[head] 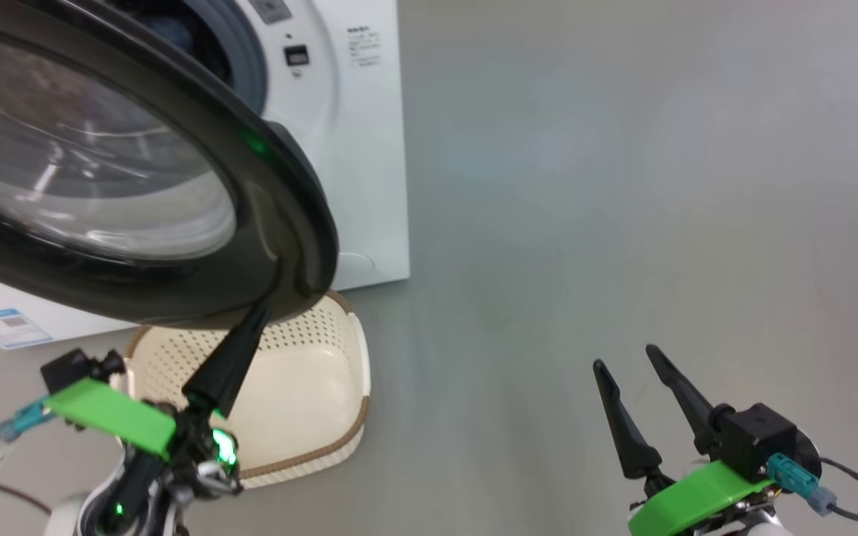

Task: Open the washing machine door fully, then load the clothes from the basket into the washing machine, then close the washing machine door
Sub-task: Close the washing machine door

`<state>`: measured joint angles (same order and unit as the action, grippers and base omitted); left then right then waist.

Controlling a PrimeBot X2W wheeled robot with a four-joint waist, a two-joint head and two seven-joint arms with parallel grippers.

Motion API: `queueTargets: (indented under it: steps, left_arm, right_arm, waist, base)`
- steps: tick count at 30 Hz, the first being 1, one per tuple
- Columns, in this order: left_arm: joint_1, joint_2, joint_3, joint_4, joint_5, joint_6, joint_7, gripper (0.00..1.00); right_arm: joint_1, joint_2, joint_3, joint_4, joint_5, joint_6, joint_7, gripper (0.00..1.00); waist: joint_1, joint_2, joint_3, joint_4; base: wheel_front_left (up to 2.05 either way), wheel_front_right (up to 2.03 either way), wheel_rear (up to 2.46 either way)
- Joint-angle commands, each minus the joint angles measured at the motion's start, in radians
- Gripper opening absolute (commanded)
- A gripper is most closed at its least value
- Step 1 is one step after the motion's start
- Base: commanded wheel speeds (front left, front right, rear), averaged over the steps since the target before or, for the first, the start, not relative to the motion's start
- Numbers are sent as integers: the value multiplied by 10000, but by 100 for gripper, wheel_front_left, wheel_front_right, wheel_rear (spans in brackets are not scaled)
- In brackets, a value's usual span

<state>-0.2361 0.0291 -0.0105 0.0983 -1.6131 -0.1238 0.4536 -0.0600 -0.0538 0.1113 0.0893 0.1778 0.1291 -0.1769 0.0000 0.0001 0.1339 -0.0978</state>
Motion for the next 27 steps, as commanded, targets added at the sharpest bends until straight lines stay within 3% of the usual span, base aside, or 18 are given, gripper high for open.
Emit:
queueTargets:
  steps: [1, 5, 10, 18, 20, 22, 27]
  left_arm:
    - [52, 221, 285, -465, 234, -68, -97, 0]
    - [838, 373, 142, -1422, 1281, -68, -817, 0]
    - [1589, 781, -96, -2132, 2882, -68, -2572, 0]
    - [2463, 2122, -1306, -1898, 5887, -69, -6441, 0]
    - [2574, 2417, -1541, -1618, 6772, -69, -6937, 0]
    - [2653, 2481, -1513, -1369, 7751, -69, -7111, 0]
    - [2775, 1879, -723, -1429, 10284, -69, -7148, 0]
  right_arm:
    - [37, 36, 195, -264, -63, 16, -10, 100]
    - [195, 36, 115, -366, -104, 16, 72, 100]
    - [401, 36, 84, -499, -116, 16, 178, 100]
    - [637, 36, 139, -699, -157, 16, 355, 100]
    - [686, 36, 151, -734, -155, 16, 384, 100]
    - [728, 36, 163, -761, -153, 16, 410, 100]
    - [786, 36, 172, -802, -154, 16, 441, 100]
  waist:
    - [0, -1, -412, 393]
    - [0, -1, -757, 707]
    - [0, -1, -1120, 1066]
    - [0, -1, -1471, 1506]
    - [0, -1, -1529, 1595]
    - [0, -1, -1563, 1666]
    - [0, -1, -1604, 1831]
  base:
    - [0, 0, 0]
    - [0, 0, 0]
    - [0, 0, 0]
    - [0, 0, 0]
    - [0, 0, 0]
    - [0, 0, 0]
    - [0, 0, 0]
